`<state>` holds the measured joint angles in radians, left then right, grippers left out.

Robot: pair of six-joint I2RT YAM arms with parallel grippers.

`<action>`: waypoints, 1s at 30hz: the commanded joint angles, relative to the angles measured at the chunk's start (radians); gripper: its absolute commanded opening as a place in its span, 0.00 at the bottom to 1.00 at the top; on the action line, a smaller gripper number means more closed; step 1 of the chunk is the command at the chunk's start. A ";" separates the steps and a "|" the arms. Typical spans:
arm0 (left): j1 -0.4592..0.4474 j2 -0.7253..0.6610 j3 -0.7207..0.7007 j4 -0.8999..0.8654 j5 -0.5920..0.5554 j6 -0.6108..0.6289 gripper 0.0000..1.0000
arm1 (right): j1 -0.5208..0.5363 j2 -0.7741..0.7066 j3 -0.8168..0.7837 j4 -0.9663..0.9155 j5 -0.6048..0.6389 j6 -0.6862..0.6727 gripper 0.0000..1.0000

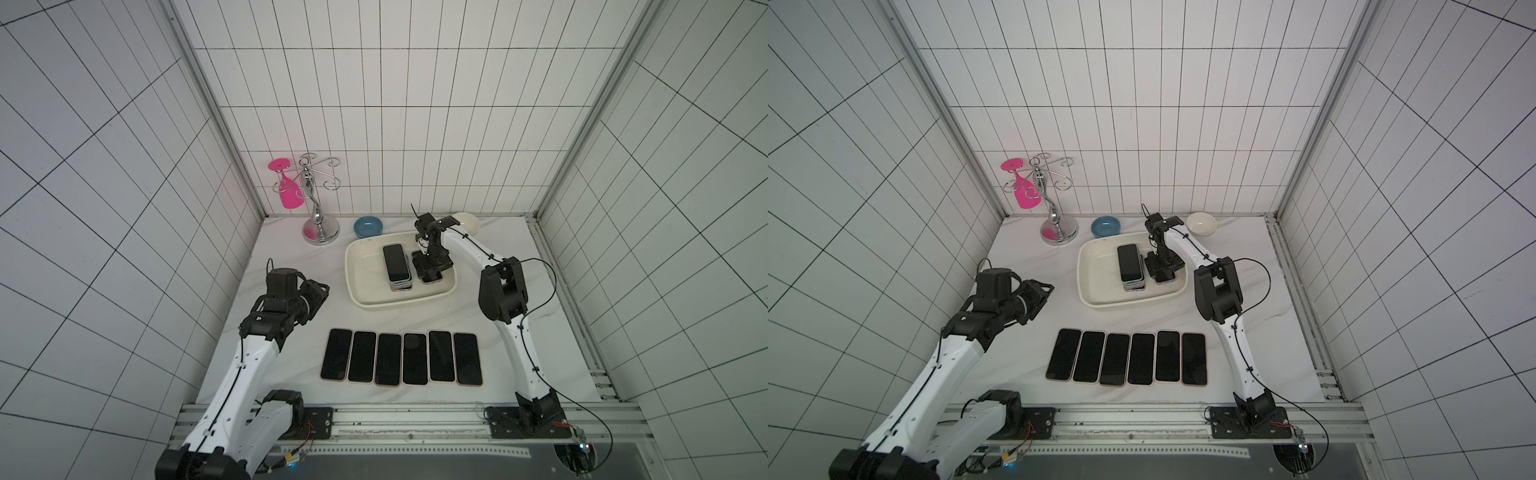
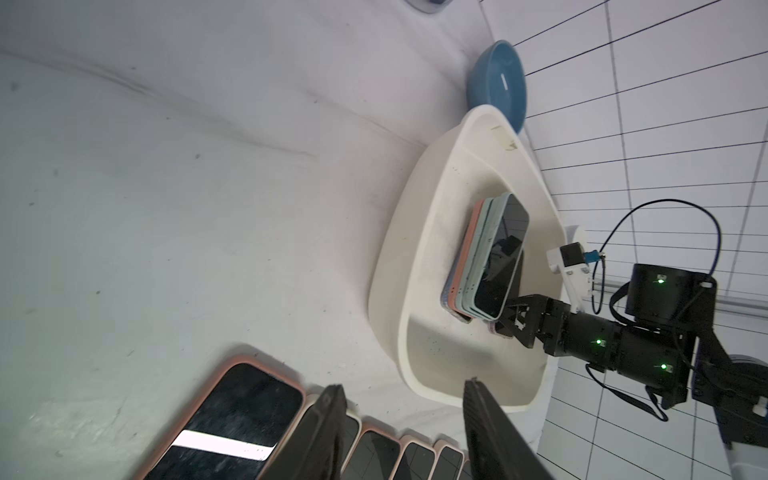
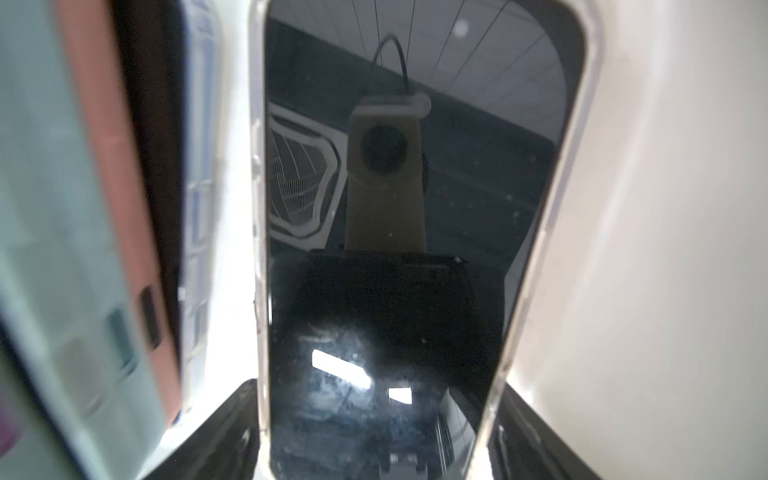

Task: Take the phone out of the storage box
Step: Pick up the phone from the storage box.

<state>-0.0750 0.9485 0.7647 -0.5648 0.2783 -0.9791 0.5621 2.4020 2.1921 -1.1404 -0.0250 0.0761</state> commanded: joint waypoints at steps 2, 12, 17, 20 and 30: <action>-0.026 0.100 0.088 0.235 0.126 -0.018 0.50 | -0.016 -0.153 -0.023 0.024 -0.057 0.014 0.61; -0.238 0.421 0.306 0.486 0.171 -0.103 0.53 | -0.034 -0.268 -0.078 0.014 -0.214 0.019 0.60; -0.323 0.585 0.394 0.566 0.216 -0.155 0.55 | -0.035 -0.340 -0.122 0.012 -0.294 0.022 0.60; -0.361 0.659 0.433 0.573 0.240 -0.182 0.56 | -0.034 -0.369 -0.136 -0.007 -0.331 0.017 0.60; -0.398 0.755 0.476 0.616 0.234 -0.245 0.59 | -0.021 -0.428 -0.191 -0.007 -0.419 0.020 0.59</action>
<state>-0.4622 1.6901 1.1919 -0.0101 0.5022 -1.1999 0.5323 2.0121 2.0308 -1.1500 -0.3885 0.0910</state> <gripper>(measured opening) 0.585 0.790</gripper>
